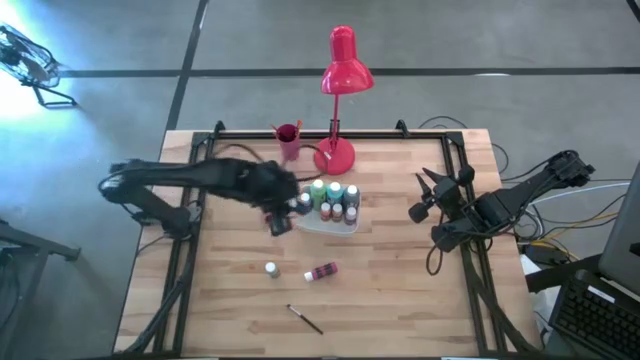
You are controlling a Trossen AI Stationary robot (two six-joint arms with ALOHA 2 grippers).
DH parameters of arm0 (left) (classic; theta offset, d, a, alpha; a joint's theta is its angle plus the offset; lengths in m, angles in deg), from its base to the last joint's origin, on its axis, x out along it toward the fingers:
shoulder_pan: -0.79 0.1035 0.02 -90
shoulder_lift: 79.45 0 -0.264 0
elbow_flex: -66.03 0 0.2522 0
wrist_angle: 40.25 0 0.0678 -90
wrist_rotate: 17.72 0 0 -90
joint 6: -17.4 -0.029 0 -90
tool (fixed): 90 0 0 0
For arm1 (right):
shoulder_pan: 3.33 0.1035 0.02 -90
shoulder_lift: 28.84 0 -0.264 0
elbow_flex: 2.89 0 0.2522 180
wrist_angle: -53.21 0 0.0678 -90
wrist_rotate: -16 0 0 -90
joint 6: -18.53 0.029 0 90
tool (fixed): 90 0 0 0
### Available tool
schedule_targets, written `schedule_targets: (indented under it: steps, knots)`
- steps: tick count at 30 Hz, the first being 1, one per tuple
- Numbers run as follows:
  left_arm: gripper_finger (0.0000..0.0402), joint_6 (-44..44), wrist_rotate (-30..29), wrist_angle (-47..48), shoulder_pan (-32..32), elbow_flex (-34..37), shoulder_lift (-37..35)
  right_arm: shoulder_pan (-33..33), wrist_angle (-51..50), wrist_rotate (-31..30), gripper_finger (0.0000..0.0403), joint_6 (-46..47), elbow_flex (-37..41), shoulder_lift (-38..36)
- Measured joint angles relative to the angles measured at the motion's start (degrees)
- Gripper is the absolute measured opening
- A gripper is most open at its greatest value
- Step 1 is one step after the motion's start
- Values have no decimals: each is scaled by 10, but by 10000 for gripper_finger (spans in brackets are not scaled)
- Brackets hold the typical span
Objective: Pick & Place Paint Supplies
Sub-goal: Put the blue paint bottle into the white bin, then put the red paint bottle into the white bin
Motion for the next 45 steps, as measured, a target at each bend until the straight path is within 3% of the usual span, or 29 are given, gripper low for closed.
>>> schedule_targets:
  steps: [9, 20, 40, 42, 45]
  knots:
    - [117, -77, 17, 0, 39, -47, 127, 0, -2, 27, 114, -1, 1, 0]
    - [117, -89, 44, -35, 81, -40, 190, 0, -2, 33, 151, -2, 6, 0]
    - [117, -89, 46, -81, 84, -39, 251, 0, -2, 37, 179, -2, 7, -1]
    - [130, -86, 46, -81, 84, -39, 252, 0, -2, 42, 180, -2, 7, -1]
    - [183, -83, 41, -75, 84, -39, 252, 0, -2, 46, 179, -3, 7, -1]
